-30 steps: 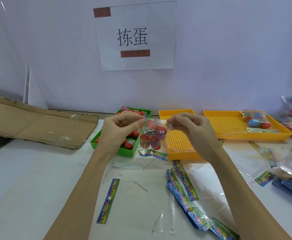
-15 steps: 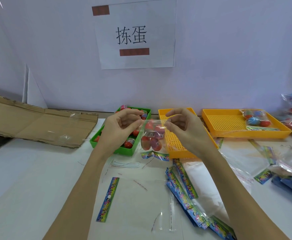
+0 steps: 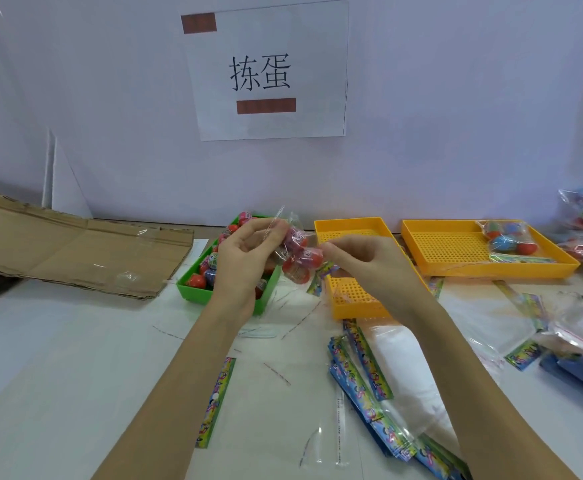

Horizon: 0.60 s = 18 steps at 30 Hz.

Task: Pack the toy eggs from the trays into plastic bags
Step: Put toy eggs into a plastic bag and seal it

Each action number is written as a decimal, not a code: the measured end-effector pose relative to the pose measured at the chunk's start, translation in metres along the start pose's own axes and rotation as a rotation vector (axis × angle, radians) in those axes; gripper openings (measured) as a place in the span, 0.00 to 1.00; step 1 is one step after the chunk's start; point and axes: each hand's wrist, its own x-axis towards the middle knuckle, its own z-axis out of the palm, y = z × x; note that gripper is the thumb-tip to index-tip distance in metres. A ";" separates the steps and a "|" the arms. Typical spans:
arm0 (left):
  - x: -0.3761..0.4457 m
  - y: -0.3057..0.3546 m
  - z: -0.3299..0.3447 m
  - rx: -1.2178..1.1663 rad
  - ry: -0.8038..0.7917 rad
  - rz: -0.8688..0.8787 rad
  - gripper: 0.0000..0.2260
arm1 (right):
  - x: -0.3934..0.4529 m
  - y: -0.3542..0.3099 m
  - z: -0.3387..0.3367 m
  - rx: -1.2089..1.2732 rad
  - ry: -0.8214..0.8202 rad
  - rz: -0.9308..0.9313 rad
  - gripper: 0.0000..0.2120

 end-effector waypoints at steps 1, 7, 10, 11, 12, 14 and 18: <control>0.000 0.000 -0.001 -0.013 -0.001 -0.024 0.13 | 0.000 0.000 0.003 0.022 0.054 -0.006 0.07; 0.004 -0.001 -0.009 0.099 -0.105 -0.034 0.09 | 0.001 0.000 0.002 -0.151 0.236 -0.101 0.13; 0.004 -0.003 -0.009 0.067 -0.121 -0.062 0.11 | 0.000 -0.002 0.002 -0.196 0.250 -0.128 0.18; 0.005 -0.004 -0.009 0.038 -0.114 -0.079 0.10 | 0.000 -0.003 0.002 -0.203 0.281 -0.129 0.18; 0.005 -0.004 -0.009 -0.001 -0.108 -0.102 0.10 | 0.000 -0.003 0.002 -0.202 0.328 -0.129 0.21; 0.005 -0.006 -0.008 -0.070 -0.095 -0.142 0.07 | 0.001 -0.003 0.004 -0.174 0.417 -0.125 0.27; 0.005 -0.006 -0.003 -0.118 -0.137 -0.180 0.02 | 0.000 -0.001 0.012 -0.096 0.447 -0.105 0.27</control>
